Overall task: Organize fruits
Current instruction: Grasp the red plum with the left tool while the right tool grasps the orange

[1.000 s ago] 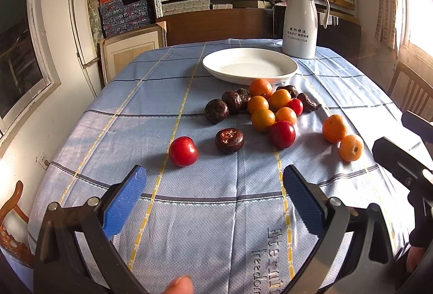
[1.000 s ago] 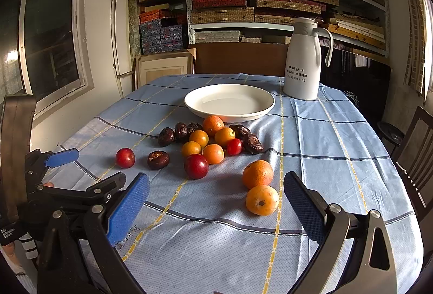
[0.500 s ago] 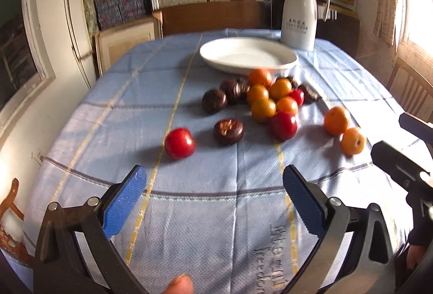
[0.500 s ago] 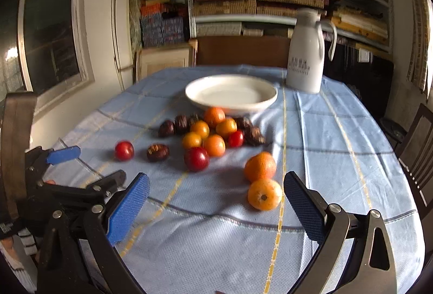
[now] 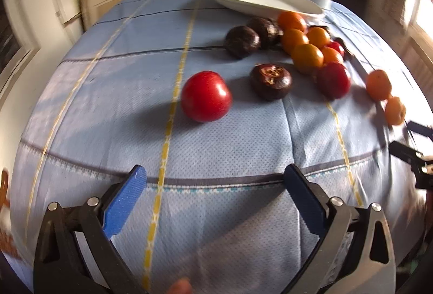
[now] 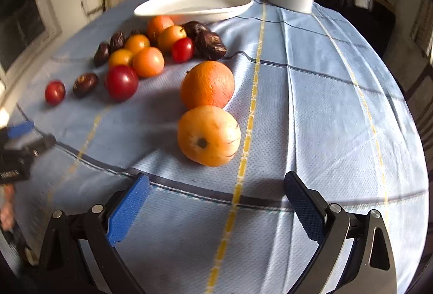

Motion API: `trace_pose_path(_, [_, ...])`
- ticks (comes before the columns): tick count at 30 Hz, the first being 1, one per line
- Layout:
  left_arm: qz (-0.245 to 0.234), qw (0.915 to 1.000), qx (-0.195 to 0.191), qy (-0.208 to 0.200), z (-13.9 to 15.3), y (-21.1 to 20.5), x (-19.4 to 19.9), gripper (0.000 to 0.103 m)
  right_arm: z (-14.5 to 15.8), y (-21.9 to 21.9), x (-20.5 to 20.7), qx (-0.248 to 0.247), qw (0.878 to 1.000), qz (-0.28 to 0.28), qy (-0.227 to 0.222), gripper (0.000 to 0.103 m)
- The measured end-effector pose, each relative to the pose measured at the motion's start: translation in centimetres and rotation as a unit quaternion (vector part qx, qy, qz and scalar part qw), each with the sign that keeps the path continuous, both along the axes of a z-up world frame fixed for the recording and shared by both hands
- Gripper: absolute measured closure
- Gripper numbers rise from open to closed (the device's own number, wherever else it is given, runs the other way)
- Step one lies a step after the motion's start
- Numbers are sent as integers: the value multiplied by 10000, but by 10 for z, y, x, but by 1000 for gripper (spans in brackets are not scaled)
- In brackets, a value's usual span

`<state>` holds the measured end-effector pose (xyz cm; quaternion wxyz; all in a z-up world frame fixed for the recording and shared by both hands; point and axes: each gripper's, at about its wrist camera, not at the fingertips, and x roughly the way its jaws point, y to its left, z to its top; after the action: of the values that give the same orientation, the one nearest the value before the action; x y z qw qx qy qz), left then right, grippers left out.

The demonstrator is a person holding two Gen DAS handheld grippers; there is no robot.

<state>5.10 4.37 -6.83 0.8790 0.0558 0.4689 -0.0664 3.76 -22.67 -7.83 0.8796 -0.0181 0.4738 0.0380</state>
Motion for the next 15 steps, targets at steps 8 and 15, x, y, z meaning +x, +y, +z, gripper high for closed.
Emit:
trace_pose_path(8, [-711, 9972, -200, -93, 4, 15, 8, 4, 1, -15, 1, 193, 9967, 770, -145, 3])
trace_pose_path(15, [-674, 9948, -668, -379, 23, 16, 35, 4, 19, -23, 10, 430, 9963, 399, -628, 3])
